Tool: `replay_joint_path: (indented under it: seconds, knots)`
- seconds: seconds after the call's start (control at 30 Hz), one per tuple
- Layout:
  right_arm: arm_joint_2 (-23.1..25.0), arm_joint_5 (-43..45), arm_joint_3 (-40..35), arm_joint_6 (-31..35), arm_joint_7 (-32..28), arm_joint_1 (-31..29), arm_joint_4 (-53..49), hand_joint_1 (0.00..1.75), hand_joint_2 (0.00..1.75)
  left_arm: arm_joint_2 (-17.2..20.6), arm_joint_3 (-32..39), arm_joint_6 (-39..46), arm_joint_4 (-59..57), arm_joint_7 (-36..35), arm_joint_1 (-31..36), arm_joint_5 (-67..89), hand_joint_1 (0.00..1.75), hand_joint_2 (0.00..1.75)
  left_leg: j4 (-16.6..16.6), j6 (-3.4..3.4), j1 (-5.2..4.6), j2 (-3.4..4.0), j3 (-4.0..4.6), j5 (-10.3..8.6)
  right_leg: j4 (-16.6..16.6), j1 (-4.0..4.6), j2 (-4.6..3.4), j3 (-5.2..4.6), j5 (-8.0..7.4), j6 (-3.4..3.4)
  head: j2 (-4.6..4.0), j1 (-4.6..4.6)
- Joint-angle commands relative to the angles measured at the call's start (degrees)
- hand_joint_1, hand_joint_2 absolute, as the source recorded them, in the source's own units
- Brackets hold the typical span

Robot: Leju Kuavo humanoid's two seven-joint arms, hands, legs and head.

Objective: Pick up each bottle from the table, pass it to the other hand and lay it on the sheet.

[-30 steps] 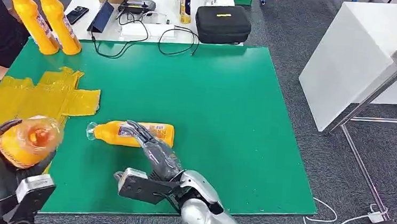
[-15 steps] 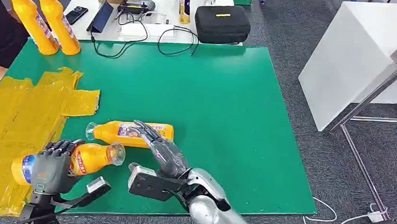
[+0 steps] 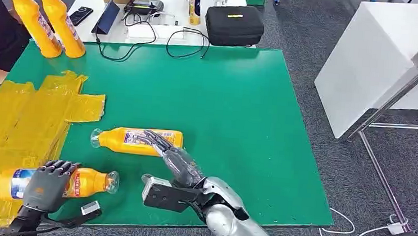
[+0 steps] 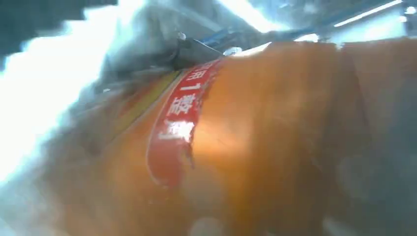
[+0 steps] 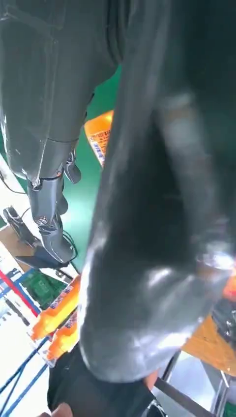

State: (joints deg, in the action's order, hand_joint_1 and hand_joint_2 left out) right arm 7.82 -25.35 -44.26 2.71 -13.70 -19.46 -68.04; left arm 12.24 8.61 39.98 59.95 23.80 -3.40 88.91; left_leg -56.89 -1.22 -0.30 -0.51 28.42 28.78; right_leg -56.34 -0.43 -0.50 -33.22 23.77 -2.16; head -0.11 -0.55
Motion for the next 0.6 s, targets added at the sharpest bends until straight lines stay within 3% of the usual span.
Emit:
replay_joint_path:
  seconds: [0.03, 0.1, 0.17, 0.3, 0.47, 0.5, 0.53, 0.57, 0.6]
  knots:
    - [-2.47, 0.33, -2.84, -0.25, -0.12, -3.19, 1.04, 0.0, 0.0, 3.12, 0.98, 0.02, -2.92, 0.35, 1.35, 0.23, 1.75, 1.75, 0.03, 0.04, 0.02, -0.01, -0.04, 0.01, 0.03, 0.02, 0.02, 0.05, 0.01, 0.02, 0.0, 0.0]
    - [-2.47, 0.33, -2.84, -0.25, -0.12, -3.19, 1.04, 0.0, 0.0, 3.12, 0.98, 0.02, -2.92, 0.35, 1.35, 0.23, 1.75, 1.75, 0.04, 0.05, 0.03, 0.01, -0.06, 0.01, 0.05, 0.02, 0.01, 0.08, 0.01, 0.02, 0.0, 0.0]
    - [-2.64, 0.49, -3.11, -0.4, -0.21, -3.28, 1.26, 0.0, 0.0, 5.76, -0.45, 0.02, -2.67, -2.12, 0.95, 1.09, 1.75, 1.75, 0.06, 0.06, 0.05, 0.05, -0.1, 0.02, 0.07, 0.04, 0.0, 0.12, 0.01, 0.03, 0.0, 0.0]
    - [-2.8, 0.73, -3.26, -0.54, -0.59, -3.12, 1.55, 0.0, 0.0, 9.52, 2.23, 0.02, -5.16, 0.57, 2.05, -0.63, 1.75, 1.75, 0.01, 0.08, 0.09, 0.07, -0.04, 0.03, 0.04, 0.08, -0.03, 0.07, 0.0, 0.05, 0.0, 0.02]
    - [-2.66, 0.68, -3.5, -0.58, -0.93, -2.8, 1.91, 0.0, 0.0, 10.71, 3.07, 0.02, -9.45, 2.84, 4.57, -1.7, 1.75, 1.75, 0.04, 0.06, 0.05, -0.04, -0.04, -0.01, 0.03, 0.05, 0.07, 0.04, 0.01, 0.04, 0.0, 0.0]
    - [-2.65, 0.68, -3.52, -0.58, -0.94, -2.79, 1.94, 0.0, 0.0, 10.64, 3.03, 0.02, -9.6, 3.11, 4.74, -1.75, 1.5, 1.75, 0.09, 0.11, 0.09, -0.04, -0.11, -0.02, 0.09, 0.09, 0.1, 0.13, 0.01, 0.07, 0.0, 0.0]
    - [-2.66, 0.67, -3.52, -0.57, -0.98, -2.8, 1.94, 0.0, 0.0, 10.48, 2.9, 0.02, -9.43, 3.61, 4.63, -1.85, 0.0, 1.75, 0.06, 0.07, 0.07, -0.05, -0.06, -0.01, 0.06, 0.08, 0.09, 0.07, 0.01, 0.04, 0.02, 0.02]
    - [-2.67, 0.66, -3.49, -0.59, -1.04, -2.77, 1.91, 0.0, 0.0, 10.39, 2.77, 0.02, -10.69, 3.39, 5.05, -0.74, 0.0, 1.75, 0.06, 0.05, 0.04, -0.07, -0.06, -0.02, 0.04, 0.05, 0.09, 0.06, 0.02, 0.03, 0.0, 0.0]
    - [-2.7, 0.66, -3.45, -0.62, -1.04, -2.82, 1.9, 0.0, 0.0, 10.21, 2.52, 0.02, -11.12, 2.5, 5.2, 0.58, 0.0, 0.0, 0.12, 0.07, 0.05, -0.06, -0.13, -0.03, 0.09, 0.06, 0.11, 0.14, 0.01, 0.04, 0.0, 0.0]
